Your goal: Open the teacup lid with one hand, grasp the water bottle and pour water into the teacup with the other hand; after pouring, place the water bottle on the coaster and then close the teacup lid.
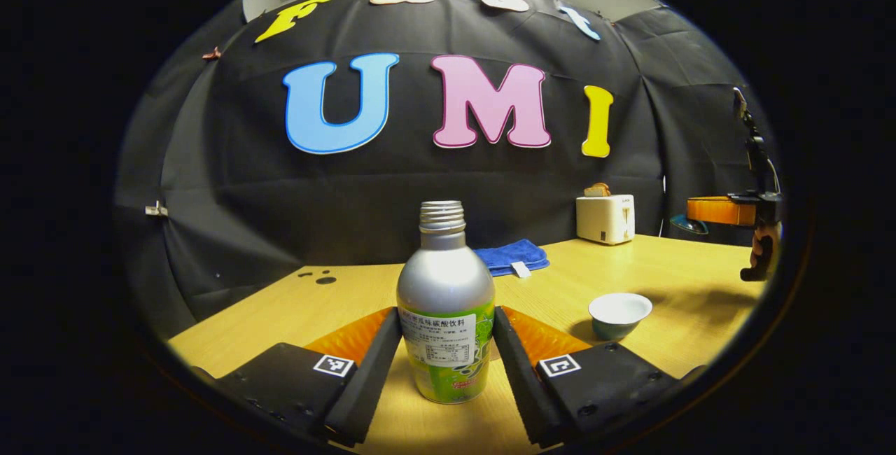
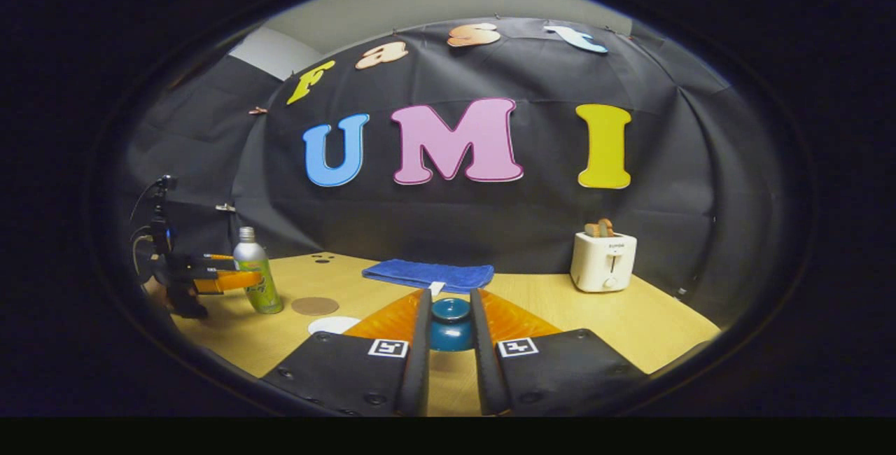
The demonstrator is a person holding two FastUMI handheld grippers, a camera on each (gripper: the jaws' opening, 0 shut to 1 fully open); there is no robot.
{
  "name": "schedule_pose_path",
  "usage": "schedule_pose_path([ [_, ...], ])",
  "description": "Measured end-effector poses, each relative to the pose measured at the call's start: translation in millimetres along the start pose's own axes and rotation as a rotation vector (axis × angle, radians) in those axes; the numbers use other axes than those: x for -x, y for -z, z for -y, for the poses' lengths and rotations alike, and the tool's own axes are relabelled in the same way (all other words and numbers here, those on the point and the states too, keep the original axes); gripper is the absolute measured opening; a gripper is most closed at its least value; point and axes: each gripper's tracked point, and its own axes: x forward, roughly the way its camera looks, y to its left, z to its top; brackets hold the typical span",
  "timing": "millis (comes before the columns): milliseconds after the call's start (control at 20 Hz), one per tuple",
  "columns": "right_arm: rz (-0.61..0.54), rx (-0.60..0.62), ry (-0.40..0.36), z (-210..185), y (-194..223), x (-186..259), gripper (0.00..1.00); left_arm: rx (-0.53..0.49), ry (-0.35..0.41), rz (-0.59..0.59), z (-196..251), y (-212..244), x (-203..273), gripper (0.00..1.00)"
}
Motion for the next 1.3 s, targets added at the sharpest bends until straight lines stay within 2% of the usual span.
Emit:
schedule_pose_path([
  [50,0.0,0.009,0.006,3.7,-1.2,0.2,0.32,-0.057,-0.016,0.007,-1.7,-3.4,0.0,0.81],
  [200,0.009,-0.009,0.012,7.6,-5.4,3.0,0.37,-0.321,-0.082,0.053,-7.4,-28.2,-6.1,0.78],
  [250,0.011,-0.015,0.017,10.3,-5.9,3.6,0.32,-0.406,-0.088,0.067,-5.0,-34.6,-6.6,0.81],
  [300,0.012,-0.016,0.023,13.4,-6.8,5.0,0.37,-0.5,-0.094,0.083,-2.1,-43.8,-7.7,0.81],
  [350,0.015,-0.015,0.028,15.7,-8.3,6.5,0.37,-0.589,-0.094,0.096,0.4,-49.3,-8.6,0.81],
  [450,0.022,-0.011,0.038,19.5,-11.8,8.8,0.27,-0.738,-0.073,0.104,10.2,-52.7,-11.6,0.8],
  [500,0.026,-0.01,0.04,20.0,-13.4,9.7,0.37,-0.797,-0.057,0.099,15.8,-51.5,-14.1,0.81],
  [600,0.033,-0.011,0.04,20.2,-16.4,11.8,0.37,-0.918,-0.025,0.078,24.5,-41.6,-17.2,0.81],
  [650,0.033,-0.011,0.04,20.3,-16.3,11.2,0.37,-0.976,-0.009,0.069,28.8,-37.2,-20.9,0.81],
  [700,0.032,-0.011,0.039,20.0,-15.8,11.3,0.32,-1.03,0.009,0.061,36.2,-31.0,-24.1,0.81],
  [800,0.032,-0.008,0.038,19.5,-16.3,11.7,0.32,-1.135,0.046,0.048,46.1,-22.5,-28.2,0.81],
  [950,0.034,-0.011,0.037,19.2,-17.4,12.5,0.36,-1.262,0.093,0.048,58.7,-14.2,-33.5,0.81],
  [1100,0.036,-0.01,0.04,20.3,-18.5,13.2,0.37,-1.405,0.087,0.083,65.9,-21.5,-42.4,0.81],
  [1150,0.038,-0.01,0.04,19.7,-19.0,13.6,0.31,-1.445,0.08,0.092,63.2,-23.4,-41.8,0.81],
  [1300,0.046,-0.007,0.036,18.9,-21.6,14.6,0.36,-1.515,0.088,0.085,61.4,-22.0,-42.0,0.81],
])
